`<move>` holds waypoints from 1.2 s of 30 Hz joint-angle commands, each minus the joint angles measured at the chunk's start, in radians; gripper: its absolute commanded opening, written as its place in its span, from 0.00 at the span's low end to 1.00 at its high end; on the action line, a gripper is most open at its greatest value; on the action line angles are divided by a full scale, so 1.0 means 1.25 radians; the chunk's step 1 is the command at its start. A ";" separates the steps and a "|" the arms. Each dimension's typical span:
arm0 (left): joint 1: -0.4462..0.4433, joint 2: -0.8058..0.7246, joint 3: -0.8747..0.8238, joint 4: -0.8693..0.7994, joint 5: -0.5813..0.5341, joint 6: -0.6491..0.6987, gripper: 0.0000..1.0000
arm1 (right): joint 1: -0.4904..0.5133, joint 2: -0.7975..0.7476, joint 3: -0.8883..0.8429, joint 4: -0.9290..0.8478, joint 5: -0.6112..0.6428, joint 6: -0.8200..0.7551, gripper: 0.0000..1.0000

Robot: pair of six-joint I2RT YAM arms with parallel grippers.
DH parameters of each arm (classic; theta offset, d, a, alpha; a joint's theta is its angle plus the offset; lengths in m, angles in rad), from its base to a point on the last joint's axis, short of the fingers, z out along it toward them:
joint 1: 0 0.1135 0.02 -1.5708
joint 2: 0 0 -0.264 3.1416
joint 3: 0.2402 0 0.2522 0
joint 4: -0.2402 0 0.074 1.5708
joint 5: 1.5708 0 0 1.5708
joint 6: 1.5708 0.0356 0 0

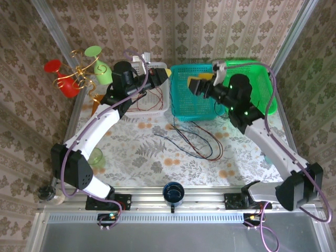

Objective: Untangle the cables

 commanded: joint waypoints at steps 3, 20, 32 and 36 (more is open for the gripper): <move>-0.004 -0.011 -0.011 0.008 0.016 0.013 0.00 | 0.007 0.093 0.107 0.022 -0.080 0.269 0.67; -0.012 -0.001 -0.007 0.007 0.020 0.008 0.00 | 0.050 0.193 0.163 0.095 -0.133 0.304 0.45; -0.014 -0.001 -0.004 0.003 0.020 0.008 0.00 | 0.050 0.206 0.160 0.109 -0.123 0.319 0.18; -0.012 -0.005 -0.004 -0.001 0.015 0.012 0.00 | 0.049 0.186 0.149 0.104 -0.102 0.310 0.00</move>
